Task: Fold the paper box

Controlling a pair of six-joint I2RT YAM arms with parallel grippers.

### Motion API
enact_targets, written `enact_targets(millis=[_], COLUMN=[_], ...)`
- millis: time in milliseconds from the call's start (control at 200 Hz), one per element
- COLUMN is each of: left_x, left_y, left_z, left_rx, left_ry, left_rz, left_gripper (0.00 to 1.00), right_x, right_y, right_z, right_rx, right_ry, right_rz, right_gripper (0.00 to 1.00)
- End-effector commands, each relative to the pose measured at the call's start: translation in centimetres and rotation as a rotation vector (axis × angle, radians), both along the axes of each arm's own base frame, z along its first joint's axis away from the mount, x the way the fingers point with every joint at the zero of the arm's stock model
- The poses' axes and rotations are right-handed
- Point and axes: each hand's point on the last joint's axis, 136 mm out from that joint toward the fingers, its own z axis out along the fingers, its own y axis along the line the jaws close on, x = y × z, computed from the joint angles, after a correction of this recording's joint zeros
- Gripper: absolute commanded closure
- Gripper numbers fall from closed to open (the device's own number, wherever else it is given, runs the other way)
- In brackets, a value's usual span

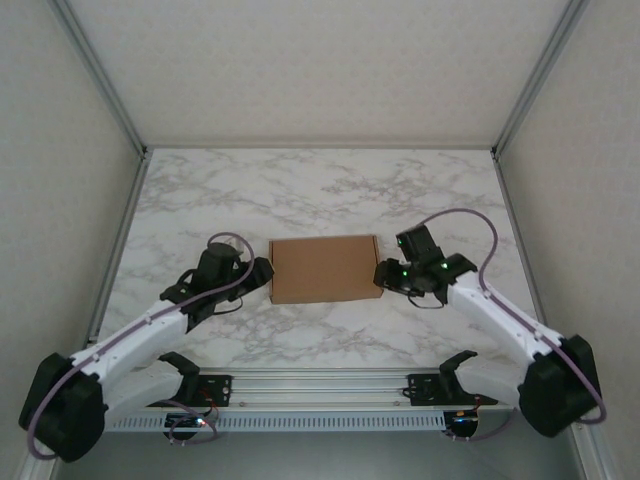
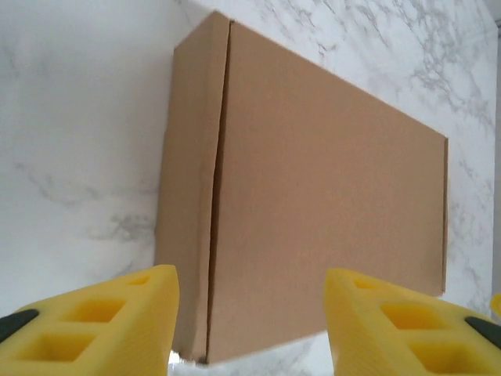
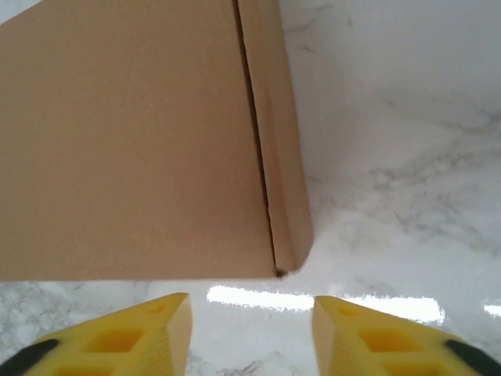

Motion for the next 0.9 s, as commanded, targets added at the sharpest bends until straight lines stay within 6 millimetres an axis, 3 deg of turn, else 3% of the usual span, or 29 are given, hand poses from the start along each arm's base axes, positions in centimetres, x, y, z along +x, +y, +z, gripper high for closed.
enact_targets(millis=[0, 200, 361, 476, 696, 896], left_x=[1.6, 3.4, 4.5, 6.3, 10.9, 13.6], left_y=[0.1, -0.7, -1.2, -2.1, -2.9, -1.6], left_z=[-0.6, -2.5, -4.1, -4.2, -5.0, -6.6], left_rx=[0.033, 0.059, 0.049, 0.032, 0.078, 0.118], left_ry=[-0.010, 0.020, 0.052, 0.058, 0.067, 0.099], left_rz=[0.000, -0.030, -0.031, -0.034, -0.017, 0.009], left_gripper=[0.47, 0.49, 0.55, 0.61, 0.63, 0.57], right_x=[1.9, 4.4, 5.5, 6.7, 9.8, 12.1], right_y=[-0.2, 1.0, 2.0, 1.9, 1.5, 1.2], right_z=[-1.0, -3.6, -5.3, -5.9, -7.0, -7.5], right_rx=[-0.054, -0.028, -0.008, -0.028, -0.033, -0.040], right_ry=[0.036, 0.111, 0.144, 0.143, 0.160, 0.153], right_rz=[0.014, 0.033, 0.050, 0.036, -0.009, -0.035], right_gripper=[0.50, 0.49, 0.58, 0.63, 0.64, 0.62])
